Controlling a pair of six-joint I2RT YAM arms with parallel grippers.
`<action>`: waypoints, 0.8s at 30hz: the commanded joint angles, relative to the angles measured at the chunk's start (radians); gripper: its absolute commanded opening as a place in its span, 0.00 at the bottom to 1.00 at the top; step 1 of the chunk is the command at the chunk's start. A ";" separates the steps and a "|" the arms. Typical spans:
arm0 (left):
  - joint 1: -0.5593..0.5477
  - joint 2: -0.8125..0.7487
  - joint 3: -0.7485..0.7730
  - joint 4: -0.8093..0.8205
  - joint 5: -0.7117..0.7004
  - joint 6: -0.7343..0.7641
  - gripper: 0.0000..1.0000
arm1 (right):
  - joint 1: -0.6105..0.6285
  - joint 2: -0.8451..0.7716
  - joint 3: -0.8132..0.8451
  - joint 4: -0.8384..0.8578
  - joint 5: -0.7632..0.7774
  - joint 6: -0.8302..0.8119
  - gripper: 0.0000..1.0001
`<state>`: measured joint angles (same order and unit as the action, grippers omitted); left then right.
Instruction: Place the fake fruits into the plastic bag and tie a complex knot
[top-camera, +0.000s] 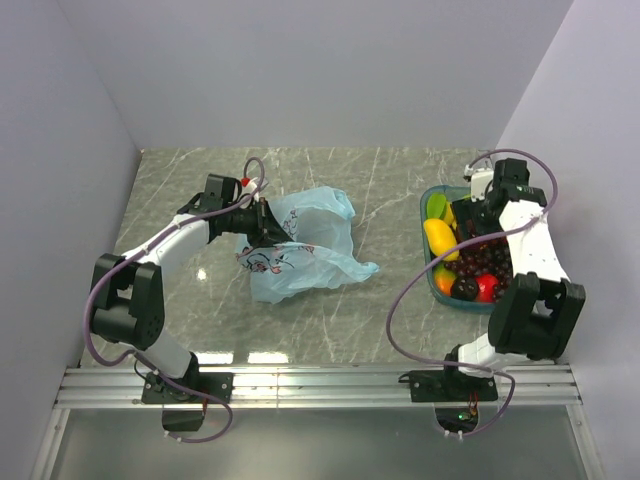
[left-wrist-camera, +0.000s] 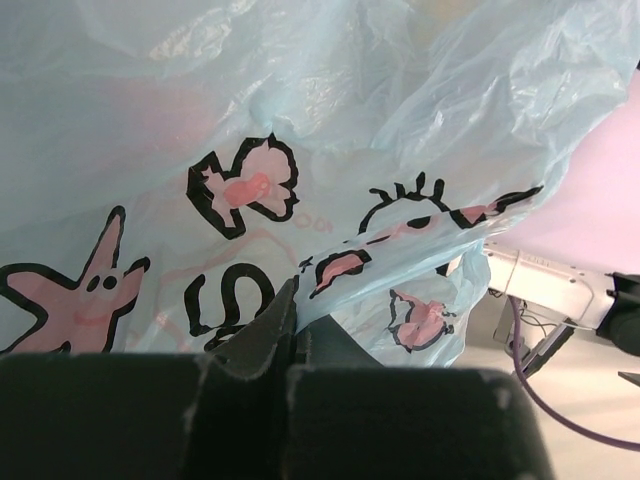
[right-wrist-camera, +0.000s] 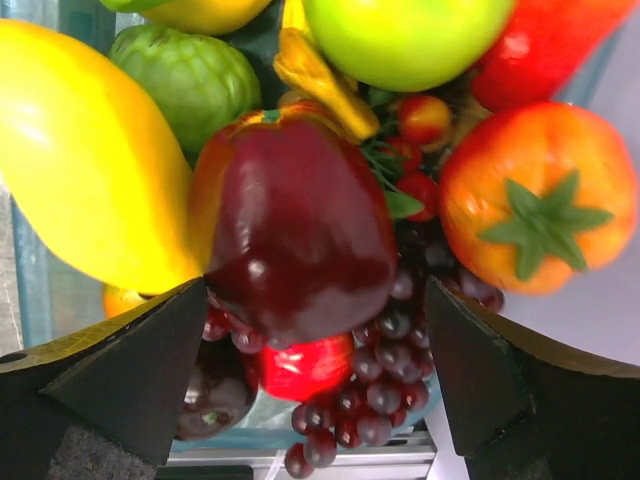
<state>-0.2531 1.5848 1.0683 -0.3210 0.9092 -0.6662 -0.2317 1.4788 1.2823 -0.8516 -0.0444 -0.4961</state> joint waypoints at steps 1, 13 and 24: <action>-0.005 -0.008 0.042 0.002 -0.003 0.027 0.02 | -0.004 0.032 0.064 0.011 0.012 -0.021 0.95; -0.005 -0.002 0.048 0.003 0.002 0.024 0.01 | -0.046 0.057 0.152 -0.121 -0.087 -0.010 0.63; -0.003 -0.002 0.064 -0.010 0.026 0.022 0.01 | 0.037 -0.127 0.213 -0.322 -0.486 0.013 0.42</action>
<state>-0.2531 1.5852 1.0901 -0.3275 0.9112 -0.6651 -0.2615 1.4071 1.4910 -1.1053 -0.3706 -0.5098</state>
